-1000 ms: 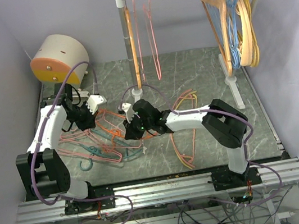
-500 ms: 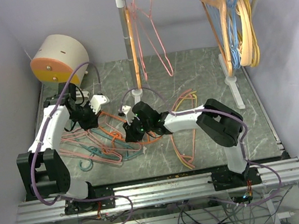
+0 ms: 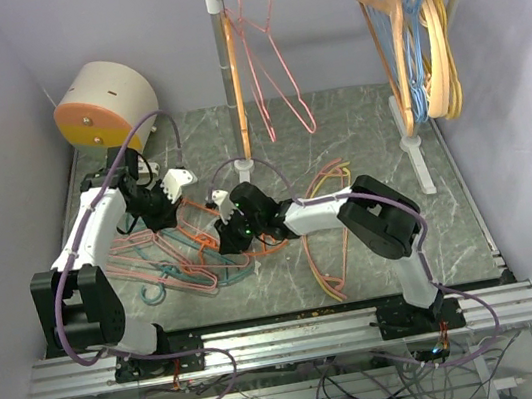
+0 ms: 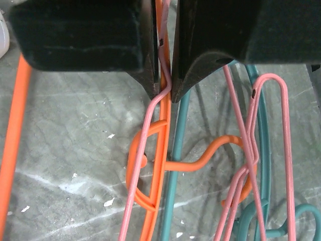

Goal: Organize the hangers

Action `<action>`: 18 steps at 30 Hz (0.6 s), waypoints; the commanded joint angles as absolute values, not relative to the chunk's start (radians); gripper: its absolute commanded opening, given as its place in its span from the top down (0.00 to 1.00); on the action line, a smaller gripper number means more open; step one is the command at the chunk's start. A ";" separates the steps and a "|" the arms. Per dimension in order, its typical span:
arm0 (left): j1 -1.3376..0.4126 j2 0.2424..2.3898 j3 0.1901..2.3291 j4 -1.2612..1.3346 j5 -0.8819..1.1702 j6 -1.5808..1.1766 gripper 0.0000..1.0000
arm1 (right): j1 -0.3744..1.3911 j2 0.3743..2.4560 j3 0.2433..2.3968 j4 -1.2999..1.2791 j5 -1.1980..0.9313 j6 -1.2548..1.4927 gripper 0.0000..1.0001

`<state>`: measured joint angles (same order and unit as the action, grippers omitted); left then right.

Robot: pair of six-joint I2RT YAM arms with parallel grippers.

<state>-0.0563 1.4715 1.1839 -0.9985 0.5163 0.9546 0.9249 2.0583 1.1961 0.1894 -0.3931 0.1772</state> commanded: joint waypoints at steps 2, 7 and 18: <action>-0.070 1.456 1.177 -0.973 0.517 0.945 0.93 | 0.928 2.079 1.242 0.170 -0.378 0.152 0.82; -0.073 1.467 1.178 -0.971 0.513 0.942 0.93 | 0.928 2.064 1.241 0.167 -0.369 0.150 0.64; -0.093 1.480 1.186 -0.968 0.512 0.930 0.93 | 0.924 2.056 1.276 0.158 -0.395 0.141 0.75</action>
<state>-0.0818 1.4738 1.1824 -0.9874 0.5068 0.9344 0.9249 2.0624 1.2362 0.1616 -0.3843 0.1562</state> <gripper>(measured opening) 0.071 0.294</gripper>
